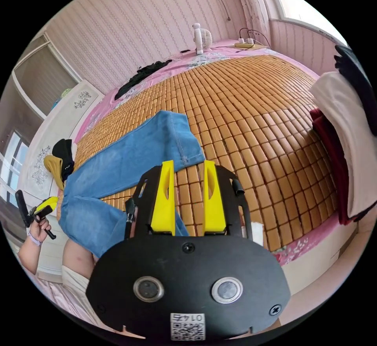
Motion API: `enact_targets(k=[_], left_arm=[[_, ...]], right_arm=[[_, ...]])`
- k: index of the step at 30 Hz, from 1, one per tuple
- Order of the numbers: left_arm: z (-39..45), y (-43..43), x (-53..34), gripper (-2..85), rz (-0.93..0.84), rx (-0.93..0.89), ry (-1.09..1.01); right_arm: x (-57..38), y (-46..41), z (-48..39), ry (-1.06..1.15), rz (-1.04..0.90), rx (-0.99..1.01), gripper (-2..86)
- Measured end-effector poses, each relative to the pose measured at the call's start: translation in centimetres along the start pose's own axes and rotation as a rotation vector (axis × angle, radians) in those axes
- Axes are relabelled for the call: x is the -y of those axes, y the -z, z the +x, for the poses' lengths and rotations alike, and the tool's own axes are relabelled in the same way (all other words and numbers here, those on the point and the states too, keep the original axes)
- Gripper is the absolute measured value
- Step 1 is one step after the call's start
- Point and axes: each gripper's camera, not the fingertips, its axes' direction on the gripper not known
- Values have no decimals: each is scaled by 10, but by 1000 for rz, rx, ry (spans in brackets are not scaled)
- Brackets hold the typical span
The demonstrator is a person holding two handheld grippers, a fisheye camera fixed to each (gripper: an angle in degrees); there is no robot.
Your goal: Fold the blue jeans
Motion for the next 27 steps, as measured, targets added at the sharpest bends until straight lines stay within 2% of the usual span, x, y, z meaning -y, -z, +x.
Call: enact_targets(k=[5,9,12,15,17,22,25,27], left_arm=[[44,-108,129,84,-75,-26,-153],[73,-190,224,85,-82,-71,-235],[106,-269,302,90,-120,-80,-290],[144,-351,368,105,-194,-101,-327],[166,-416,407,113,-304,-75,-317],[196,-513,426,90,-464,84,-346],[207,-534,436,7,-543,10,-364],[214,-529,443,-1,-476,12,-399]], right_arm=[[16,-24,15,104,-55,-90,107],[33,-17,41,176,-142,-34,92],[36,-7,69,176,-121,39,62],[45,0,97,168,-157,190,29],[47,0,110,165,-171,211,23],[56,8,131,198,-185,255,16],[61,12,146,176,-187,290,15],[63,18,154,167,-159,324,14]])
